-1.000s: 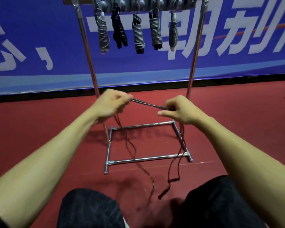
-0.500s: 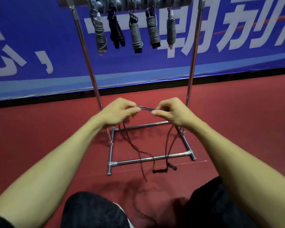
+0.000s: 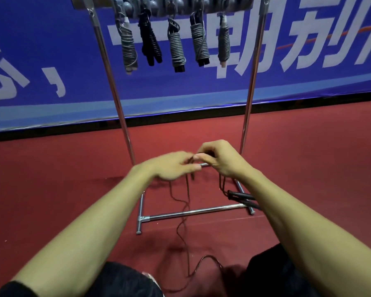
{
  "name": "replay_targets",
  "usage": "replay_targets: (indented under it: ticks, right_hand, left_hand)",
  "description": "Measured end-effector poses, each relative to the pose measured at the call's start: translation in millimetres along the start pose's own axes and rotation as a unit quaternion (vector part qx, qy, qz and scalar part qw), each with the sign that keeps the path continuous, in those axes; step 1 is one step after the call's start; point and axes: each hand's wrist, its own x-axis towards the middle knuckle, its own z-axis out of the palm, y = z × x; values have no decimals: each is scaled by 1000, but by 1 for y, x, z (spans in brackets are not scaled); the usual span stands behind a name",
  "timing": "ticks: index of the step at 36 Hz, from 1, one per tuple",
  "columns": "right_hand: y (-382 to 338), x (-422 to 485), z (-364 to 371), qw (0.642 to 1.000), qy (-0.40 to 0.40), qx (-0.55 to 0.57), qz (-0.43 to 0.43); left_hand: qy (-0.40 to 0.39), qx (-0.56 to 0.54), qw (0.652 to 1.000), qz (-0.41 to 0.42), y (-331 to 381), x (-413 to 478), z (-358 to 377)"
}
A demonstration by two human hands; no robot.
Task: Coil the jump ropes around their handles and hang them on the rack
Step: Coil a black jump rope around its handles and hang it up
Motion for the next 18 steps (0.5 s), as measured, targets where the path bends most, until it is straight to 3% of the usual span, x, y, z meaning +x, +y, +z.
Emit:
replay_targets:
  ticks: [3, 7, 14, 16, 18]
  right_hand:
    - [8, 3, -1, 1000, -13, 9, 8]
    - [24, -8, -3, 996, -52, 39, 53]
    - [53, -28, -6, 994, -55, -49, 80]
    - [60, -30, -11, 993, -46, -66, 87]
    - [59, -27, -12, 992, -40, -86, 87]
  left_hand:
    - [23, -79, 997, 10, -1, 8, 17]
    - [29, -305, 952, 19, -12, 9, 24]
    - [200, -361, 911, -8, -54, -3, -18]
    - [198, -341, 919, -12, -73, -11, -25]
    - [135, -267, 953, -40, -92, -13, -24]
